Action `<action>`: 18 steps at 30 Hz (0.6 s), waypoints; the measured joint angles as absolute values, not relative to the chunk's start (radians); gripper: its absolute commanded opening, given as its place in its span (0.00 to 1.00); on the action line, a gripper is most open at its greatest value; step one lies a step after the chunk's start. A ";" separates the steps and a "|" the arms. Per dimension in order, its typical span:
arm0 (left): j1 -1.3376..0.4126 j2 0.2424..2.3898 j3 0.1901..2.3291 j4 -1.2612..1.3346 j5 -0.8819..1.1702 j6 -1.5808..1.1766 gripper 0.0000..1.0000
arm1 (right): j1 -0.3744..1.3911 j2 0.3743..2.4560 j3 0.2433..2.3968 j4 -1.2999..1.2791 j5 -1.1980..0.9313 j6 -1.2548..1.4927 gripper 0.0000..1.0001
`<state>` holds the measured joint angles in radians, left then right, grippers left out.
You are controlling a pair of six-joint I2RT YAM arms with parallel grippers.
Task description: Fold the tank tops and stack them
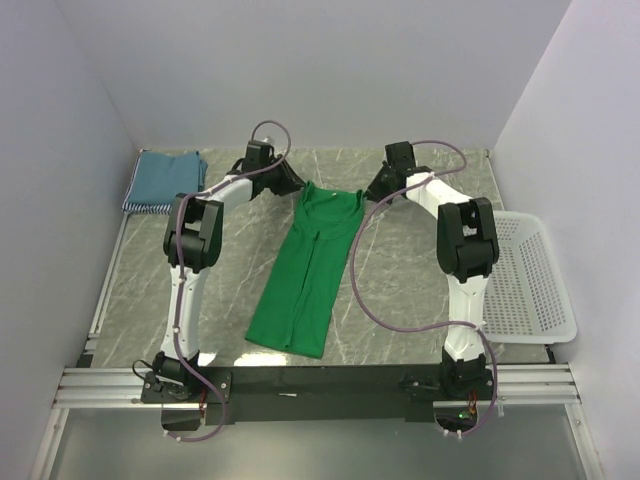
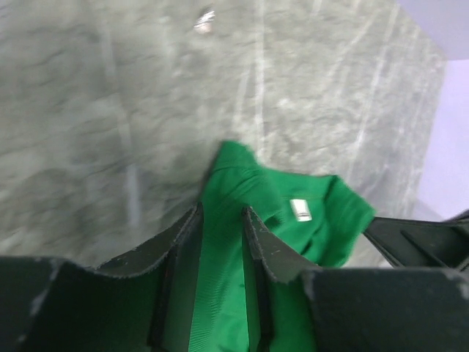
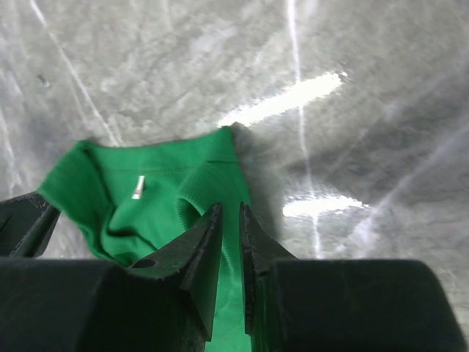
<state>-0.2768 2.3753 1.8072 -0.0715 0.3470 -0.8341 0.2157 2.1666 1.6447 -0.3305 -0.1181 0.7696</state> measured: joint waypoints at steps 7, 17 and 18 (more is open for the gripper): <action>-0.294 2.402 1.886 -0.071 0.377 -0.833 0.33 | 0.216 2.212 1.703 -0.322 -0.155 0.775 0.23; -0.318 2.466 1.942 -0.087 0.387 -0.828 0.32 | 0.216 2.263 1.695 -0.311 -0.192 0.795 0.23; -0.321 2.471 1.942 -0.088 0.388 -0.828 0.32 | 0.216 2.263 1.693 -0.308 -0.194 0.795 0.23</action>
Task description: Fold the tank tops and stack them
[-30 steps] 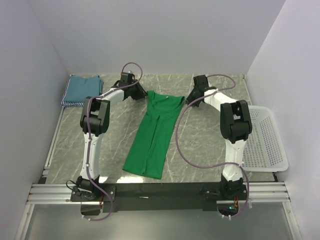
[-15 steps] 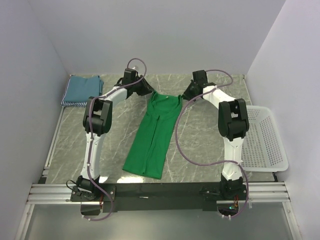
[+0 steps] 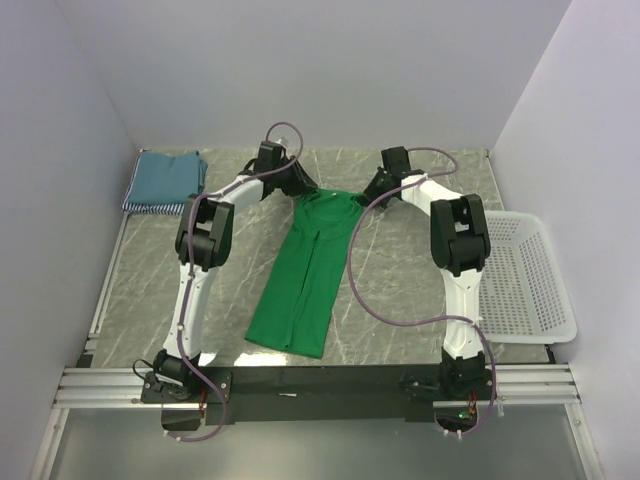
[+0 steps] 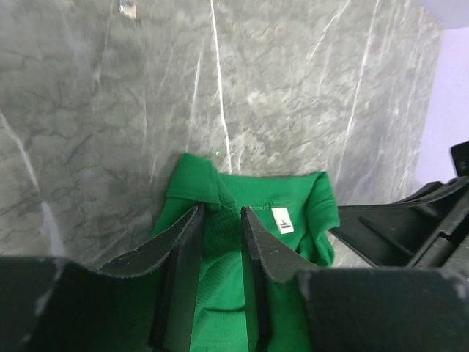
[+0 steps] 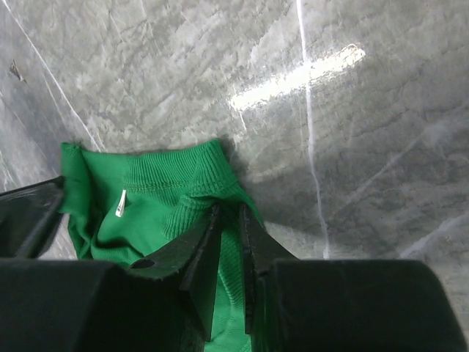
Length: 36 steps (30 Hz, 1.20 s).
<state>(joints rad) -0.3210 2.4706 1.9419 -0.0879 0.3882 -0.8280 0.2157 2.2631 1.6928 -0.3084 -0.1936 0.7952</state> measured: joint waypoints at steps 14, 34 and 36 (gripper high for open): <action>-0.345 2.498 1.966 -0.109 0.305 -0.842 0.27 | 0.216 2.296 1.740 -0.330 -0.210 0.800 0.25; -0.331 2.683 2.200 0.064 0.221 -0.916 0.44 | 0.175 2.539 2.155 -0.439 -0.197 0.848 0.26; -0.327 2.695 2.208 0.096 0.221 -0.923 0.47 | 0.163 2.560 2.189 -0.443 -0.190 0.854 0.27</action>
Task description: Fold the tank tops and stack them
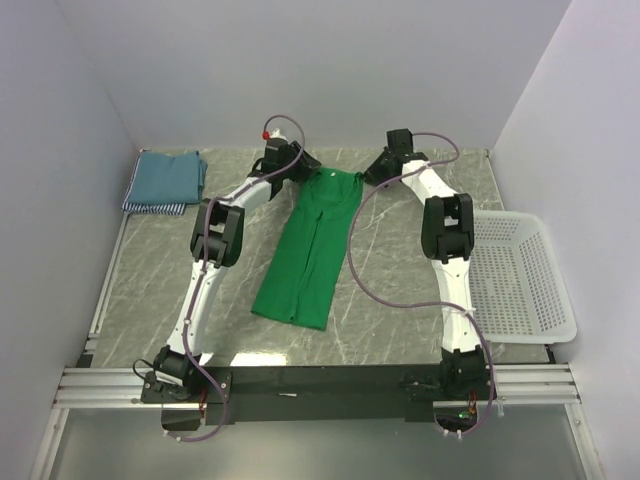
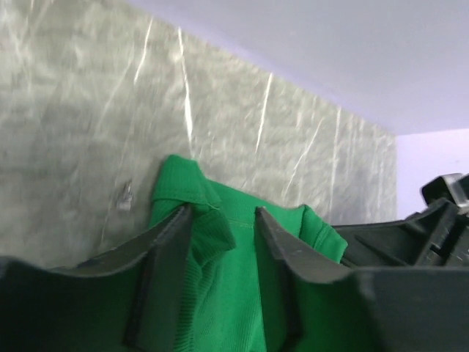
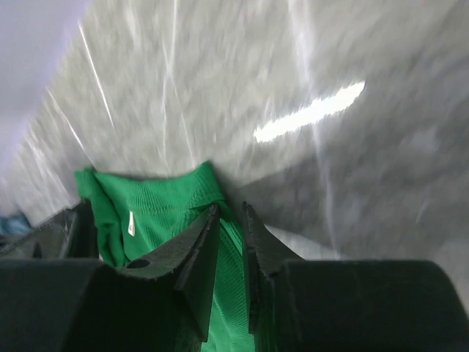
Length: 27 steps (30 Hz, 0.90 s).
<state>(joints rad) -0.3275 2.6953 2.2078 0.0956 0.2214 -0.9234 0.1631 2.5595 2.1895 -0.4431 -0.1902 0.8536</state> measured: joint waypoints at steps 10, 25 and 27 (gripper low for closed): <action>-0.310 2.778 2.288 0.260 0.271 -0.945 0.58 | 0.133 2.606 2.265 -0.411 -0.193 0.870 0.36; -0.279 2.527 1.953 0.414 0.271 -0.918 0.54 | 0.143 2.396 1.974 -0.257 -0.169 0.799 0.36; -0.276 2.391 1.806 0.365 0.218 -0.922 0.52 | 0.149 2.298 1.869 -0.257 -0.149 0.784 0.36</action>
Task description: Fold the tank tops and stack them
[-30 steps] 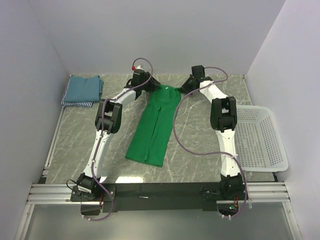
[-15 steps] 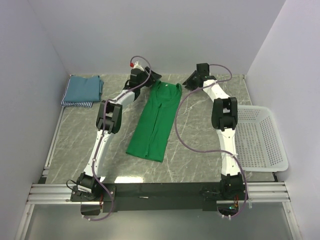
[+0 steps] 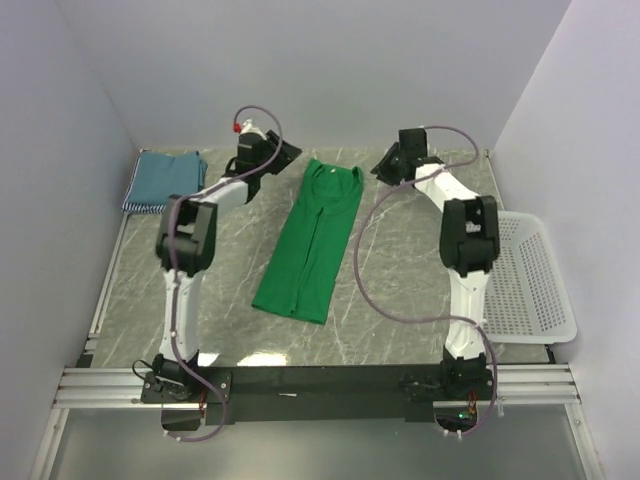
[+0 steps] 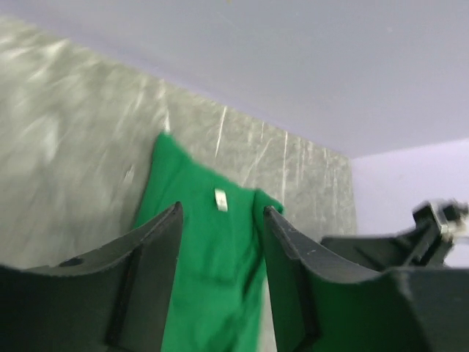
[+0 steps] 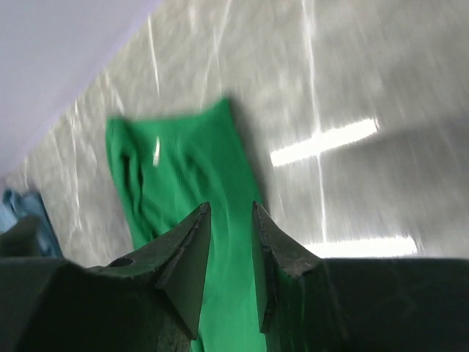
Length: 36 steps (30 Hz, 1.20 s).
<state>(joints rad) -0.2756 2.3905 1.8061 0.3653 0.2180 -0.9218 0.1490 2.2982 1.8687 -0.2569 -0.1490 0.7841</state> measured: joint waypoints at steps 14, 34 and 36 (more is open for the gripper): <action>-0.510 1.404 0.831 -0.113 -0.208 -1.013 0.70 | 0.584 1.490 0.872 -0.185 0.018 0.825 0.37; -0.645 1.028 0.369 -0.224 -0.324 -1.176 0.63 | 1.040 1.376 0.527 -0.039 0.162 1.215 0.41; -0.645 1.039 0.369 -0.216 -0.333 -1.179 0.59 | 1.050 1.355 0.502 -0.024 0.178 1.245 0.42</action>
